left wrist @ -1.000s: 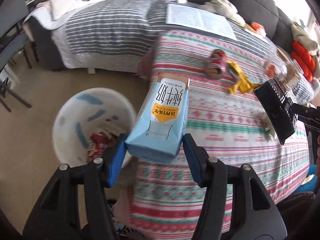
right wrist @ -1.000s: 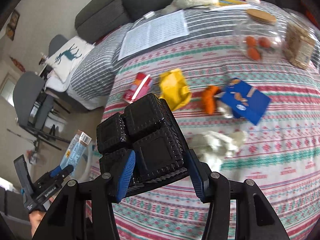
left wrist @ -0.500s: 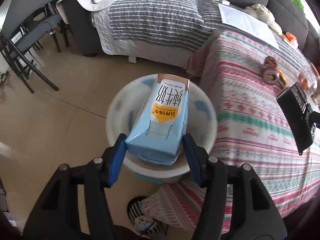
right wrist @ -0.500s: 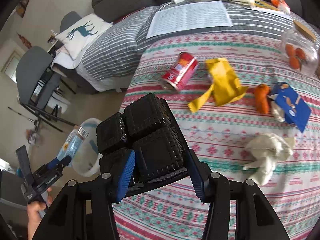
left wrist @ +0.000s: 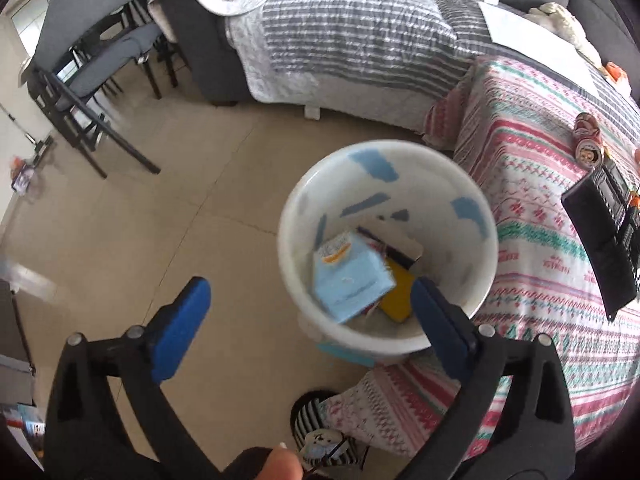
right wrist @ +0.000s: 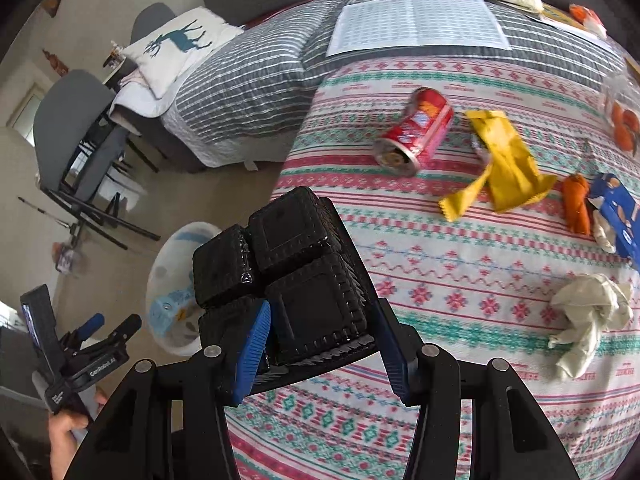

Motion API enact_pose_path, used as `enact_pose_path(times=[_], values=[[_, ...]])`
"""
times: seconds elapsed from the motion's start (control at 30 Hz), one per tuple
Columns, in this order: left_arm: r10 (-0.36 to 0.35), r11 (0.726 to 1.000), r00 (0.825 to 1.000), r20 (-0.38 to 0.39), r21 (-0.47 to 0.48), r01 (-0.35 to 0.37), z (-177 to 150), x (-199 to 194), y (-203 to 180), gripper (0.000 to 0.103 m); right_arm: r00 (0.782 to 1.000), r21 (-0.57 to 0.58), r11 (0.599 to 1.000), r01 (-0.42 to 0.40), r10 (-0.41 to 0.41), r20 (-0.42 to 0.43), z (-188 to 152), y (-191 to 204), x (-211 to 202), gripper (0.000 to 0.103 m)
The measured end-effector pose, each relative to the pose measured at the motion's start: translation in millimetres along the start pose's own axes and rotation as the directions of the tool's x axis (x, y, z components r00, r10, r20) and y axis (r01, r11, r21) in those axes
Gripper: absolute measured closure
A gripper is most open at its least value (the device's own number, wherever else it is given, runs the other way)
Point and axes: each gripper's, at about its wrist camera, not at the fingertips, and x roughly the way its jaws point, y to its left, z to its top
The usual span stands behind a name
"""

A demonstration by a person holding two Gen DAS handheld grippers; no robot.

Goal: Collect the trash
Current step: 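Lower the black tray into the bin and open the right tool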

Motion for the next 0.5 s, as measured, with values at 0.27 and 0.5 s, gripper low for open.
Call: enact_pose_path(times=[0.27,0.5], values=[[-0.009,0.999,0.999,-0.037,-0.042,0.007,-16.4,0.6,32.7,0.003,1.000,-0.087,0.996,-0.006,0.007,0.003,3.0,52.8,26.8,0.050],[-0.022,0.997,0.999,-0.048,-0.071,0.019,-25.2,0.9,52.0,0.003,0.999,-0.118,0.992,-0.034,0.036,0.009,6.4,96.8,58.3,0.049]])
